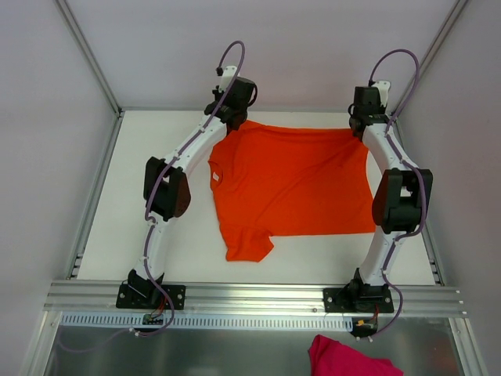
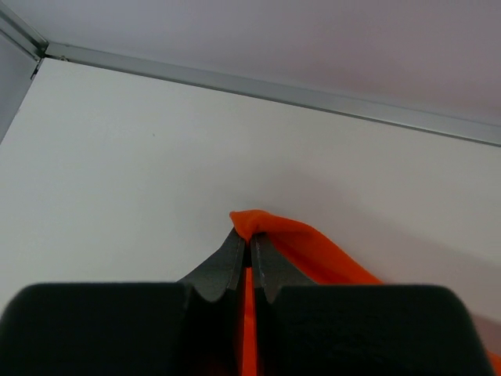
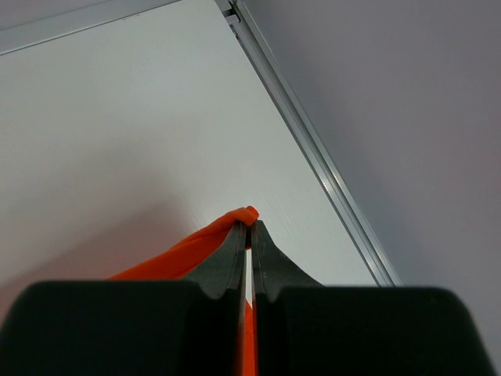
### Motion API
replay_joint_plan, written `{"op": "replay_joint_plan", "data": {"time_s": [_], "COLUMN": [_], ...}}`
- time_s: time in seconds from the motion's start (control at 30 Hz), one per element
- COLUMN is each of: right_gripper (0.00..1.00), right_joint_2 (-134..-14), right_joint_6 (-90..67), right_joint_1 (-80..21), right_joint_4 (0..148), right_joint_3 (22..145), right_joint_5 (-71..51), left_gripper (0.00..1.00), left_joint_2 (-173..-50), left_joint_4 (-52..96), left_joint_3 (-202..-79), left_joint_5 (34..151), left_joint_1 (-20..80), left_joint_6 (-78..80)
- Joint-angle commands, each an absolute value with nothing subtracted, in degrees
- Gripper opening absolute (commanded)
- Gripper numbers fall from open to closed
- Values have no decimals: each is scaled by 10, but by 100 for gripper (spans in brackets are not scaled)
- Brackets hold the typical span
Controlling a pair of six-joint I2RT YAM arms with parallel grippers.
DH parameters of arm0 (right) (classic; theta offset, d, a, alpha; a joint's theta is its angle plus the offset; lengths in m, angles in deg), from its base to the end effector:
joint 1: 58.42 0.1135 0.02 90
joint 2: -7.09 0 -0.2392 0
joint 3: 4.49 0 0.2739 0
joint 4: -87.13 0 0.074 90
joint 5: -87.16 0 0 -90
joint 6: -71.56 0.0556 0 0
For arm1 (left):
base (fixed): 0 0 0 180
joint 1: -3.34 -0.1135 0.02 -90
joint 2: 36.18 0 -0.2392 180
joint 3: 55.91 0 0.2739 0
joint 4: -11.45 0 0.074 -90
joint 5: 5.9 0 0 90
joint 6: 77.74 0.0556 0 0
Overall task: Fold and stack the t-shirts
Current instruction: Fold the flattened tshirt in 1/3 of the way
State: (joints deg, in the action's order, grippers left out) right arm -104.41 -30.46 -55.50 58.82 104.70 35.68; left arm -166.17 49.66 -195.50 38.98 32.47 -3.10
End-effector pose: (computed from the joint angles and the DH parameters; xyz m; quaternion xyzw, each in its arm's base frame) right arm 0.4836 -0.0100 0.2652 0.0554 0.8344 -0.3227 0.4434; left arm 0.4937 -0.2300 0.2882 -0.0992 0.8118 0.1269 0.5612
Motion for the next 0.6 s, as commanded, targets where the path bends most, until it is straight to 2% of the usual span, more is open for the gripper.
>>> {"op": "replay_joint_plan", "data": {"time_s": [0.0,0.4,0.57], "right_gripper": [1,1,1], "right_joint_2": [-1028,-1015,-988], "right_joint_6": [-290,-288,-286], "right_joint_1": [-559,-558,-557], "right_joint_4": [609,603,598], "right_joint_3": [1062,1047,1022], "right_joint_5": [364,339,334], "left_gripper": [0,0,0], "left_joint_2": [-1656,-1649,-1597], "left_joint_4": [473,517,521], "left_joint_3": [-1982,-1967,-1905], "left_joint_5": [384,406,409], "left_joint_1": [317,319,345], "left_joint_6": [-40,-85,-96]}}
